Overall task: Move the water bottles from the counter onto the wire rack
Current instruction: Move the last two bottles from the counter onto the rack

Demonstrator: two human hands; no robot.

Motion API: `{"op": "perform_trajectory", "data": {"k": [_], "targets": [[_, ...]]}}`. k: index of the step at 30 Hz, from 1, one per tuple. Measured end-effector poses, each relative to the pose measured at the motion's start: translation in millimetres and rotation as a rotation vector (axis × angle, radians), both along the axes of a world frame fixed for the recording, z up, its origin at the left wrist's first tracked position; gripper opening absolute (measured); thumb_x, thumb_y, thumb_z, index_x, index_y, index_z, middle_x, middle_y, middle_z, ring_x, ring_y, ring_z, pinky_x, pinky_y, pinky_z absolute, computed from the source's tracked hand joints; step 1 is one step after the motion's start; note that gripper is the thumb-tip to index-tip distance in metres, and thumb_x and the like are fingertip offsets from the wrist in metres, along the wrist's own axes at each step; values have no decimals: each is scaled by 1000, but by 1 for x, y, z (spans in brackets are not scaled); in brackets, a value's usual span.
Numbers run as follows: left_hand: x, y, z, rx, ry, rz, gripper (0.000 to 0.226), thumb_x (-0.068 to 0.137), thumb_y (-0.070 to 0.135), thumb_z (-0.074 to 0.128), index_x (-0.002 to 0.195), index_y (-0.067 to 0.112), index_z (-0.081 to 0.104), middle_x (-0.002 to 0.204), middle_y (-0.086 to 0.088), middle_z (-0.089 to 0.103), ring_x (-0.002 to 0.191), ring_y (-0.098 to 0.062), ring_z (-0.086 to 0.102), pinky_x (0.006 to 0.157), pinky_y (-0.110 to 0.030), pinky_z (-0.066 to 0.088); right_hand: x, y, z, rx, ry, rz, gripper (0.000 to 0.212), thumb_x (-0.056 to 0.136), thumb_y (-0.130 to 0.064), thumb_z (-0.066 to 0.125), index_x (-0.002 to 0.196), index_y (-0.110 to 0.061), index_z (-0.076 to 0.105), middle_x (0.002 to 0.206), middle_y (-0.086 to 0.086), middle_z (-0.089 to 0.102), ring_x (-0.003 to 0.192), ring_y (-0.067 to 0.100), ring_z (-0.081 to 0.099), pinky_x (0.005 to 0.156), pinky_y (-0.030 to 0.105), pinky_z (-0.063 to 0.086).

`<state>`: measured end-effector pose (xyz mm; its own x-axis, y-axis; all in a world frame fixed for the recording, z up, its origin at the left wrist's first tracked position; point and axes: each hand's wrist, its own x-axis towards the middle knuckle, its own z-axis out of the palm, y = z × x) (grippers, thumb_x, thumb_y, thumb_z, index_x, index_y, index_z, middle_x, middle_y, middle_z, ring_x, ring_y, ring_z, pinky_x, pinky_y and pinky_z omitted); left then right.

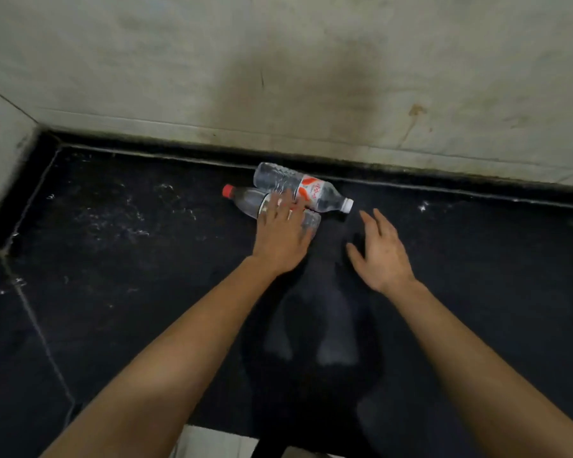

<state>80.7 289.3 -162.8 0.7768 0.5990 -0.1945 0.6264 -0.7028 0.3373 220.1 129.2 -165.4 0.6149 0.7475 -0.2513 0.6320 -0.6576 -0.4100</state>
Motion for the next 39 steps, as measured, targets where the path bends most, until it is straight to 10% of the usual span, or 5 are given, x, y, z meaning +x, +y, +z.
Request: {"op": "perform_trajectory", "data": {"k": [10,15,21,32,39], "targets": [[-71,-1,-19,-178,-123,-49,63,103,43,48,156,15,30,162,-10,27,150,-30,20,120,-48,27,2,81,-26,-37,77,-92,87,99,-15,58,163,-14,-2,170,13,-5,156,36,6,123,49,27],[-87,3,-19,-506,-278,471,84,87,58,64,154,26,25,143,-7,40,130,-22,47,109,-45,43,12,95,-38,-158,65,-56,82,101,-29,58,162,-11,6,162,20,23,147,40,25,118,51,31],[-62,27,-27,-823,-311,1181,149,47,91,64,159,25,-7,166,-8,4,145,-37,31,106,-62,43,-21,52,-39,-158,117,-50,66,103,-43,50,157,-11,29,144,19,46,131,37,44,107,45,39],[-55,26,-22,-742,-400,1246,88,76,40,82,143,23,27,139,-17,48,111,-37,62,57,-50,61,-11,-52,-3,-99,420,-165,81,96,-50,62,161,-26,20,154,5,48,136,27,50,111,39,42],[-59,-7,30,-515,-573,806,70,60,37,86,116,35,44,118,1,60,101,-16,65,92,-45,56,22,-65,66,132,256,-137,35,99,-46,57,128,-26,54,114,0,69,100,24,64,85,38,49]]}}
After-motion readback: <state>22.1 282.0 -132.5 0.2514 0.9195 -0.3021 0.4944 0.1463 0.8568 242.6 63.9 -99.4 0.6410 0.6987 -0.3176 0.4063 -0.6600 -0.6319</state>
